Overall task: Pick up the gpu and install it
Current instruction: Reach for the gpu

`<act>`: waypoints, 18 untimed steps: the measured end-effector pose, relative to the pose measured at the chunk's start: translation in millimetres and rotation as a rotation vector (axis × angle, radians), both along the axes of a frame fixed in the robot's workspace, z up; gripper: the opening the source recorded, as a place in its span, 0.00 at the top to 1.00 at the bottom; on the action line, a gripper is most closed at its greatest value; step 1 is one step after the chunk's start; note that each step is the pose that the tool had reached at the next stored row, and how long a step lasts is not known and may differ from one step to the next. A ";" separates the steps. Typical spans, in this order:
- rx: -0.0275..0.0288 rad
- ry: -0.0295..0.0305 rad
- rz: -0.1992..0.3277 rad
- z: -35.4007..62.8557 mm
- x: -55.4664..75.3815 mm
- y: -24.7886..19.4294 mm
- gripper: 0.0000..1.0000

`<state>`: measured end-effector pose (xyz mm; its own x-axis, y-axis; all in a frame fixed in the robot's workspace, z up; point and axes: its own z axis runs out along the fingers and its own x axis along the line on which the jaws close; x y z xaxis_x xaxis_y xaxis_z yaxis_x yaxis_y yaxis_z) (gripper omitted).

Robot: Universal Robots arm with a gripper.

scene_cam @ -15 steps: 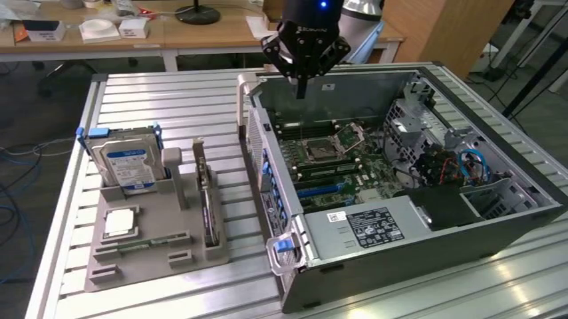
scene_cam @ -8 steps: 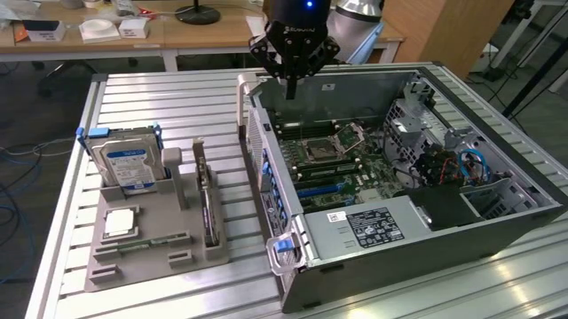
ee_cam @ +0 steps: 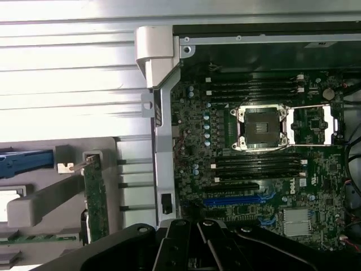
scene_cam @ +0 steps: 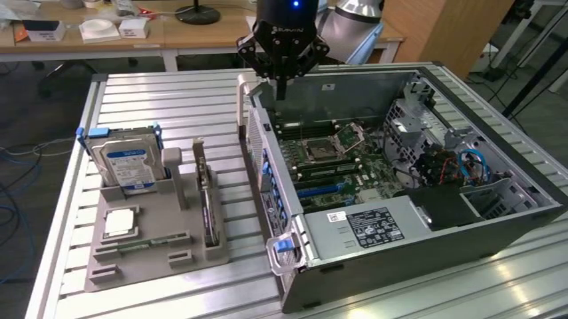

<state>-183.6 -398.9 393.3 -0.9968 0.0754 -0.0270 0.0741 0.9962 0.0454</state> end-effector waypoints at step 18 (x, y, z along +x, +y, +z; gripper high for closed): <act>-0.0001 -0.0001 0.000 0.0 -0.6 0.0 0.89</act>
<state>-184.1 -398.8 393.3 -0.9968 0.0755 -0.0271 0.0742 0.9962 0.0454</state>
